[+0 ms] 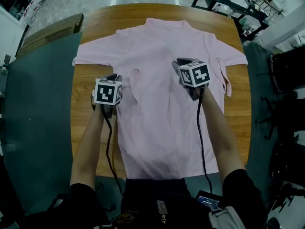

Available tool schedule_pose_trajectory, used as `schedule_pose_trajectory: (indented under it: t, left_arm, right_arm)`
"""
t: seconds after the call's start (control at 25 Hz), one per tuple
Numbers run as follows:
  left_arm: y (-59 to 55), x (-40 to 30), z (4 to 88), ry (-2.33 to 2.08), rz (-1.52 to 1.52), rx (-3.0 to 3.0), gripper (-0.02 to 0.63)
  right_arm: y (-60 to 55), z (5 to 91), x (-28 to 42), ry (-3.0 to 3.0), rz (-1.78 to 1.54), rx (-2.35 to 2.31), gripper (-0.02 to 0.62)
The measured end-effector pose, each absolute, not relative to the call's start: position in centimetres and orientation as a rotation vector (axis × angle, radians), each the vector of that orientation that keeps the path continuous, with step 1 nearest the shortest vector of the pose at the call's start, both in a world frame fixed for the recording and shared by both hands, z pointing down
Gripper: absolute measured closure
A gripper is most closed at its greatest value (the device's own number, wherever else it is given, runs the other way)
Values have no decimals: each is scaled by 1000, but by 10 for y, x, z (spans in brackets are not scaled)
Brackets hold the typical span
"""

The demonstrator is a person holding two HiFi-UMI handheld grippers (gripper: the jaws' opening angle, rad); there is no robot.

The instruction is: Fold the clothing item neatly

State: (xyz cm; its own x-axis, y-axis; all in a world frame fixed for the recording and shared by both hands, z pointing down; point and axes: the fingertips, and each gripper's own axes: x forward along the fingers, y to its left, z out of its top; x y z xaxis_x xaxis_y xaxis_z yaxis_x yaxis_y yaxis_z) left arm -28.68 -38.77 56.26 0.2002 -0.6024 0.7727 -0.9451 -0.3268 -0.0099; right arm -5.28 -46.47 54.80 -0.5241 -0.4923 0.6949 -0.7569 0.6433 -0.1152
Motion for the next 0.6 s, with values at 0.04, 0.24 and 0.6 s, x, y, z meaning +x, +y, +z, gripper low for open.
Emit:
schedule_pose_trajectory:
  t: [0.04,0.24,0.6]
  left_arm:
    - [-381,-283,564,-1419,960,2017,545]
    - [-345,-269,568,-1352,973,2045,541]
    - [-295,-260,582,-1283,967,2029,514]
  right_arm:
    - [-451,548,-52,-2227,549,954,517]
    - [-386,558,-46,-2186,605,914,517]
    - [-317,580,-53,-2150,779,970,517]
